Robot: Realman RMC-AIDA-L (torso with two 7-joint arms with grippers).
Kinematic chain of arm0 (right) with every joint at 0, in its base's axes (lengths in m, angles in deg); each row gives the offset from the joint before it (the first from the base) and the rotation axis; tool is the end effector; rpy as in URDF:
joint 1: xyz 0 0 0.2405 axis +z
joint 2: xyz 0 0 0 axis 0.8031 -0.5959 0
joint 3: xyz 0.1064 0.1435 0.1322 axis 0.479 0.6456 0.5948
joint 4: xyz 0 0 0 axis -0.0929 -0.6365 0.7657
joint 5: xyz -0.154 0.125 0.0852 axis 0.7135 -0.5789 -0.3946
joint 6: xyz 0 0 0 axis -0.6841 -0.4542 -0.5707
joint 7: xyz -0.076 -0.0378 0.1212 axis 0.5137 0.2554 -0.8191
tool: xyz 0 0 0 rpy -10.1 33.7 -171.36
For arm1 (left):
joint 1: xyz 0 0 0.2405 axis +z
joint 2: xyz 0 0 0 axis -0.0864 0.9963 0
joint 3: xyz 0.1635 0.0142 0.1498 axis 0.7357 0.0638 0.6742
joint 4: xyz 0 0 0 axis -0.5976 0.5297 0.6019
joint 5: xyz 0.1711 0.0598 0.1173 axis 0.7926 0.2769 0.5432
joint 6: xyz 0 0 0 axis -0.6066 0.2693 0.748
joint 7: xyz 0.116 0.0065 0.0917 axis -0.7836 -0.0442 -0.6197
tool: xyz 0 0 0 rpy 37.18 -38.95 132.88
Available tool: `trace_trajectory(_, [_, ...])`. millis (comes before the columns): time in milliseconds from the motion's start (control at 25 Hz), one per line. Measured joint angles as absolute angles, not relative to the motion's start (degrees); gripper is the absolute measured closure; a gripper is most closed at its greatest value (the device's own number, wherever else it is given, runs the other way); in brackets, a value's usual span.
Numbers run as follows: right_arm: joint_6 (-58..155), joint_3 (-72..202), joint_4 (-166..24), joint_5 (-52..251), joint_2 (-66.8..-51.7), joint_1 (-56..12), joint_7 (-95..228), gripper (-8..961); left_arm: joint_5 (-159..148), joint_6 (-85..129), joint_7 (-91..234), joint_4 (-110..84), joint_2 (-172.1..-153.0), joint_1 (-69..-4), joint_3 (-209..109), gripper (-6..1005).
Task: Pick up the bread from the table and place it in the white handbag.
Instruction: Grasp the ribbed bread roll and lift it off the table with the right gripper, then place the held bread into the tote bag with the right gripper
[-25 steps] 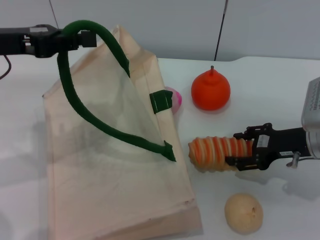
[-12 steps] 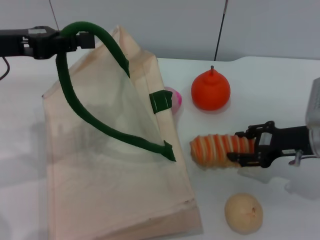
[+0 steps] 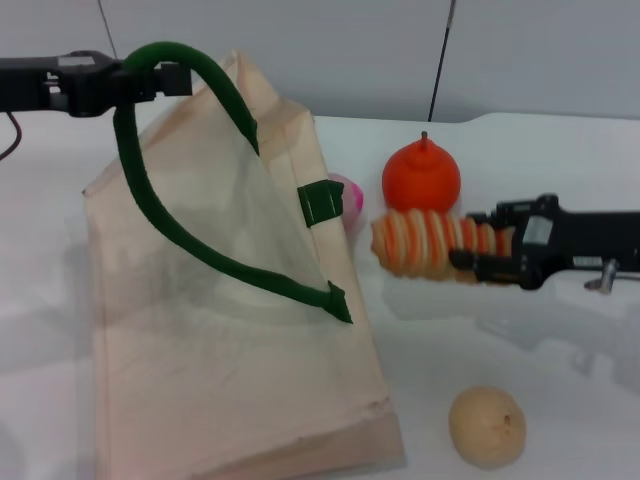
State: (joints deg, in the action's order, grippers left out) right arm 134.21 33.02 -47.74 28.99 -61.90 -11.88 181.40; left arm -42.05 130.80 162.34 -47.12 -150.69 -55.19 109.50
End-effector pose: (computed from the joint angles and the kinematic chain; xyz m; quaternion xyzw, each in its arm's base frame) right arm 0.2322 0.3641 -0.0058 -0.9739 0.1110 0.1272 0.1520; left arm -0.2107 0.3459 0.1420 -0.9024 -0.2740 -0.3260 0.0655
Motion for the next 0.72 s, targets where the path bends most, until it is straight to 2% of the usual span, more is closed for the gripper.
trace_trajectory(400, [136.3, 32.1, -47.2, 26.4, -62.23, -8.5, 181.5, 435, -41.5, 130.8, 162.3, -46.8, -150.69, -56.7, 109.5, 965])
trace_trajectory(720, [136.5, 29.4, -50.4, 26.1, -62.53, -4.0, 181.7, 509, -41.6, 130.8, 162.3, -46.7, -150.85, -58.3, 109.5, 964])
